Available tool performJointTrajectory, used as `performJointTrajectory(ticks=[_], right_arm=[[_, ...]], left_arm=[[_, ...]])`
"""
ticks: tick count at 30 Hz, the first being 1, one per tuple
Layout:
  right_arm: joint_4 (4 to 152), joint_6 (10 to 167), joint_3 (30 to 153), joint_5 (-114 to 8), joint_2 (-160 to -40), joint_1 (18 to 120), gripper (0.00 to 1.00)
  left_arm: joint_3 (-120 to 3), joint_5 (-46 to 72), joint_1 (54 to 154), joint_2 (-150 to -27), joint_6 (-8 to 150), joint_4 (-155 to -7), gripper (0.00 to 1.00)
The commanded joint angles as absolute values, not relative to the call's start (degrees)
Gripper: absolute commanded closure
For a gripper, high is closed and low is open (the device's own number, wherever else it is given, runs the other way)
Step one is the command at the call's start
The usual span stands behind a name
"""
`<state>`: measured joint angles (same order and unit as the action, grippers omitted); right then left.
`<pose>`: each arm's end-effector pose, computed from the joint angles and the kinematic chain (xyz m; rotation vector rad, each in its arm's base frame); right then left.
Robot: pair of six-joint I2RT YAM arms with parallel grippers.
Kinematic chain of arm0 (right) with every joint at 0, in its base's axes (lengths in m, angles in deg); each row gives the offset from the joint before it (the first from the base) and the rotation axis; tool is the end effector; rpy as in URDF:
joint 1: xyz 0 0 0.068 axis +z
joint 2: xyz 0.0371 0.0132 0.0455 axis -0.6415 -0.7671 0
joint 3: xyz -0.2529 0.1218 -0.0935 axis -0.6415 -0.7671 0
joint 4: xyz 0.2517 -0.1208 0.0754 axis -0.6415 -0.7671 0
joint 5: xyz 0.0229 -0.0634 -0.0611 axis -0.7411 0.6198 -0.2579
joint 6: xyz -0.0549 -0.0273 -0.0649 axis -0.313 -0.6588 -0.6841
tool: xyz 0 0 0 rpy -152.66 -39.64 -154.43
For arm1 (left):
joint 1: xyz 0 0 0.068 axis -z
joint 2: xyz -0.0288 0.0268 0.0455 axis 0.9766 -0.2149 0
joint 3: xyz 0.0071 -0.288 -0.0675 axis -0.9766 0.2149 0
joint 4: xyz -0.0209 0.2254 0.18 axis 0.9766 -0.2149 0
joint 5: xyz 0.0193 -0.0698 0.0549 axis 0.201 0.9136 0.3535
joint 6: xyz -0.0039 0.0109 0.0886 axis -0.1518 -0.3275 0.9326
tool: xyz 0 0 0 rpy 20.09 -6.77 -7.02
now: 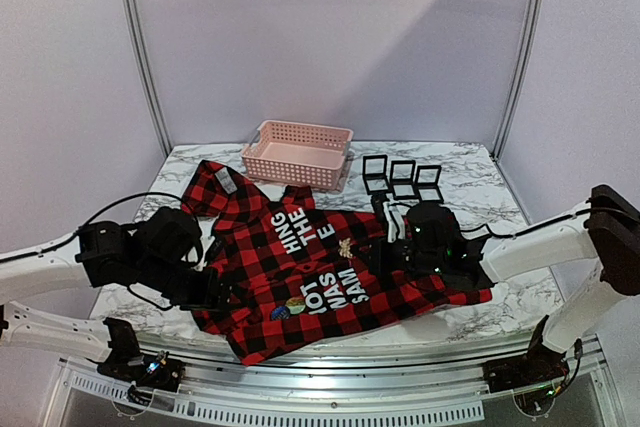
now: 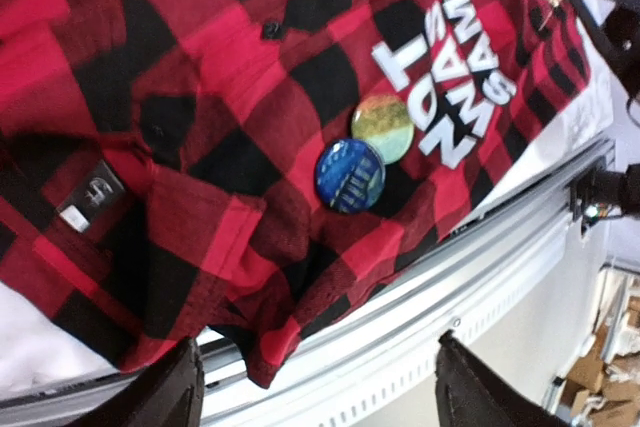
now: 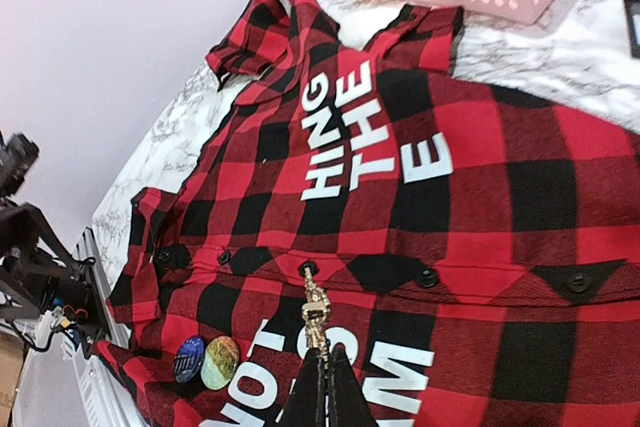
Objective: Remove the brooch from the garment
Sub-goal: Pass from the right arm to the left
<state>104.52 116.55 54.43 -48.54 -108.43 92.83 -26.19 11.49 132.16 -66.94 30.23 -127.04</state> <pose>0.2232 0.3038 0.1629 -0.3819 2.1225 1.0096 0.1151 -0.1786 0.2116 0.1045 2.7938 -0.7655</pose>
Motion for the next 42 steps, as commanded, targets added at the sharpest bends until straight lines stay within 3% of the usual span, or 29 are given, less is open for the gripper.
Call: performJointTrajectory(ticks=[1, 9, 13, 20, 29, 35, 42], right_arm=[[98.2, 113.4, 56.6, -52.4, -102.4, 90.1, 1.00], [92.5, 110.3, 61.1, -64.5, -94.5, 87.3, 1.00], [94.6, 110.3, 61.9, -71.5, -90.4, 87.2, 1.00], [93.7, 111.4, 66.6, -78.1, -88.8, 87.2, 1.00], [91.4, 110.4, 73.2, -83.9, -94.2, 87.3, 1.00], [89.8, 109.5, 74.6, -83.1, -96.4, 87.3, 1.00], [88.5, 108.9, 75.3, -81.8, -98.9, 88.5, 1.00]], left_arm=[[-37.7, 6.5, 128.6, -70.1, 41.1, -134.5, 0.13], [-65.9, 12.6, 124.2, -87.9, 62.3, -133.7, 0.12], [-72.3, 22.4, 124.2, -93.4, 69.0, -125.6, 0.14], [-69.1, 43.3, 124.6, -94.4, 76.3, -112.2, 0.14], [-55.0, 49.7, 124.5, -91.6, 68.1, -89.3, 0.13], [-56.0, 48.3, 124.1, -91.6, 70.4, -94.2, 0.14], [-52.8, 47.5, 123.8, -91.2, 67.3, -90.8, 0.36]])
